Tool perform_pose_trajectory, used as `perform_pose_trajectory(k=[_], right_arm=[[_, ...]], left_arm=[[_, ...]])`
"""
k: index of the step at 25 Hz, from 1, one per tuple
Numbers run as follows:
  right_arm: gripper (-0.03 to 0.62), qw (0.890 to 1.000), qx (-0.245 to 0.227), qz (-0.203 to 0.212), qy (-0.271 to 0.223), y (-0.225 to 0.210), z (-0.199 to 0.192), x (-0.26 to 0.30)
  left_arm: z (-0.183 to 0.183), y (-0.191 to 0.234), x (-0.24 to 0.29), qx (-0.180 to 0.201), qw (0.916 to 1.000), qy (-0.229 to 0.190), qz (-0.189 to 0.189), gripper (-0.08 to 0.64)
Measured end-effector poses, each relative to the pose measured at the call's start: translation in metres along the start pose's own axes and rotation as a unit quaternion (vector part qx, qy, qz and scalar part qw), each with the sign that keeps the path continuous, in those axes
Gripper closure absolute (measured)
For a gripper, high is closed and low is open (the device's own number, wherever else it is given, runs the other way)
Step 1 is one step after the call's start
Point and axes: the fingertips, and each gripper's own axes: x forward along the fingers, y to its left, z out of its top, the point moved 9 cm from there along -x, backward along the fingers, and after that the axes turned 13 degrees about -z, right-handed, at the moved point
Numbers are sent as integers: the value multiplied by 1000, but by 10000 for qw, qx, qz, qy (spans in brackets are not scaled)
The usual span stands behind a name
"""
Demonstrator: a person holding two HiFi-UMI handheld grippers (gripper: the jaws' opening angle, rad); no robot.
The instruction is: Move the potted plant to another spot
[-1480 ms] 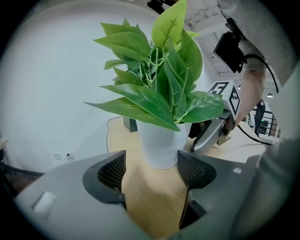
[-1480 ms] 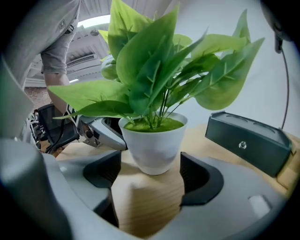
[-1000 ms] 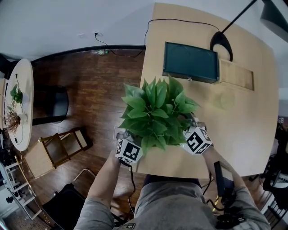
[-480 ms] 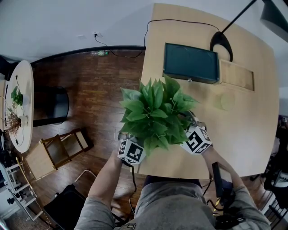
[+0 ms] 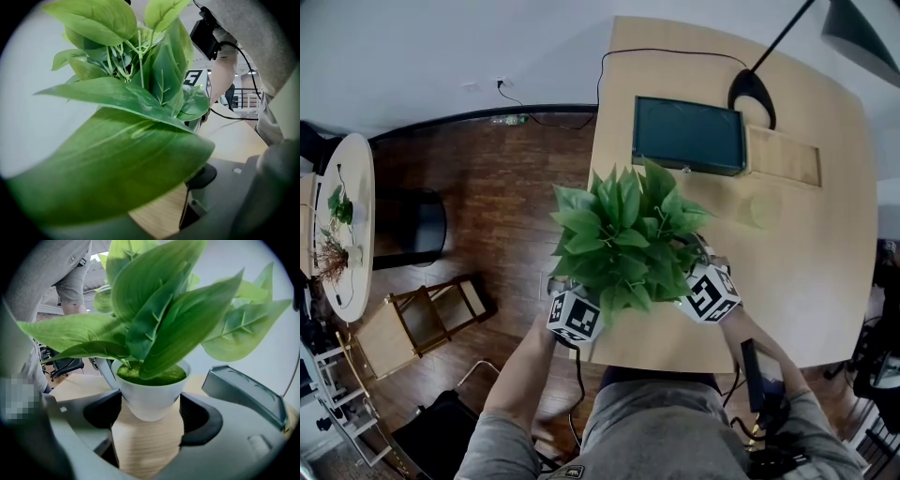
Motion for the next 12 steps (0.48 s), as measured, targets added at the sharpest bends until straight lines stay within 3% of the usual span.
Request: perform_pose_trajectory(k=[8,12], right_arm=[[198,9998,2,-147,-106,-7,26,-12],[198,9992,-130,-308,-203,-16,35,-48]], left_arm=[[23,10,-13,116,9999,-117,-43,219],[56,-2,-8,270,9995,-169,-70,219]])
